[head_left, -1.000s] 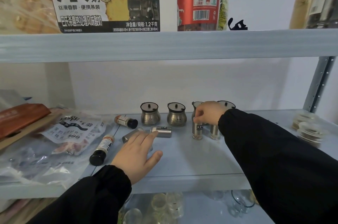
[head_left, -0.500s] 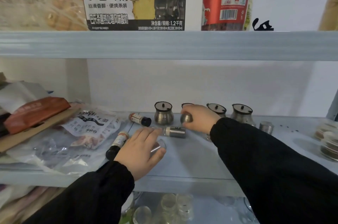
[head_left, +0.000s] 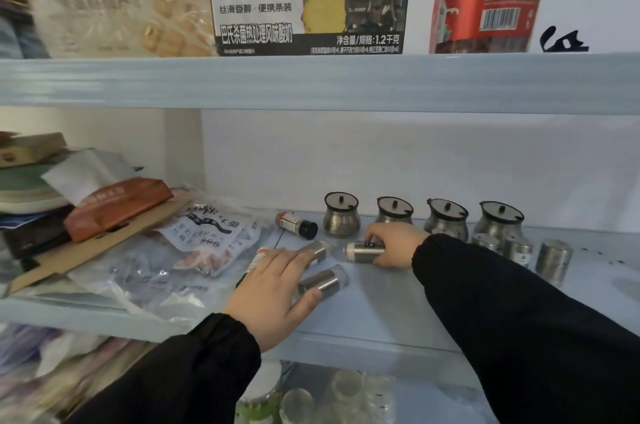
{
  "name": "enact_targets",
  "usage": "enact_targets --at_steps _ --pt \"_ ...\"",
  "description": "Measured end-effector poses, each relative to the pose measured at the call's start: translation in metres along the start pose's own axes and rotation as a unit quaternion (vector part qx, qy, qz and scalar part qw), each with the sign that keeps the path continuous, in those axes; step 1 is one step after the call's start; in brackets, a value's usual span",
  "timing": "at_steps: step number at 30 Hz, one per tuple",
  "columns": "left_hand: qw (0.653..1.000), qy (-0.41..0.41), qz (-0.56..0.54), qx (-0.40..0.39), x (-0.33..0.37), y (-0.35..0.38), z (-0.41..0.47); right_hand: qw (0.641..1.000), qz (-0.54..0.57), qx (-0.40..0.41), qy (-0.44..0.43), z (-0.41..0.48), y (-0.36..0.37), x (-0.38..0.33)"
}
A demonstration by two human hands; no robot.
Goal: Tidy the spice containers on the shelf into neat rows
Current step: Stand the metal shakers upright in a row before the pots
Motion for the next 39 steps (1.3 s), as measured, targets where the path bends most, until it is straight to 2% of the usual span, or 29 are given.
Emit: enact_targets --at_steps 8,12,16,25,30,39 --pt "1.000 -0.005 0.009 0.003 -0.001 0.005 0.003 0.994 -0.088 -0.009 -0.059 0.000 -0.034 0.001" --pt "1.000 -0.010 0.010 0.001 0.003 0.009 0.004 0.992 -0.077 -0.048 -0.085 -0.007 -0.034 -0.002" --pt "1.000 -0.009 0.004 0.003 0.008 0.010 0.006 0.994 -0.030 -0.039 -0.095 -0.013 -0.036 -0.003" --pt "1.000 -0.010 -0.007 0.008 0.009 0.009 0.016 0.988 0.132 0.006 -0.075 -0.036 -0.052 0.000" --pt "1.000 -0.010 -0.009 0.008 0.012 0.012 0.015 0.991 0.113 0.029 -0.063 -0.031 -0.056 0.010" --pt "1.000 -0.009 -0.016 0.018 0.017 0.007 0.015 0.995 0.098 0.025 -0.011 -0.037 -0.061 0.042"
Point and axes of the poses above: each hand's wrist, its own z-axis towards the middle knuckle, its own y-axis out of the palm, x = y × z, the point moved 8 cm from there along z, towards the middle knuckle, and after that the axes turned 11 degrees about -y, right-handed, at the moved point
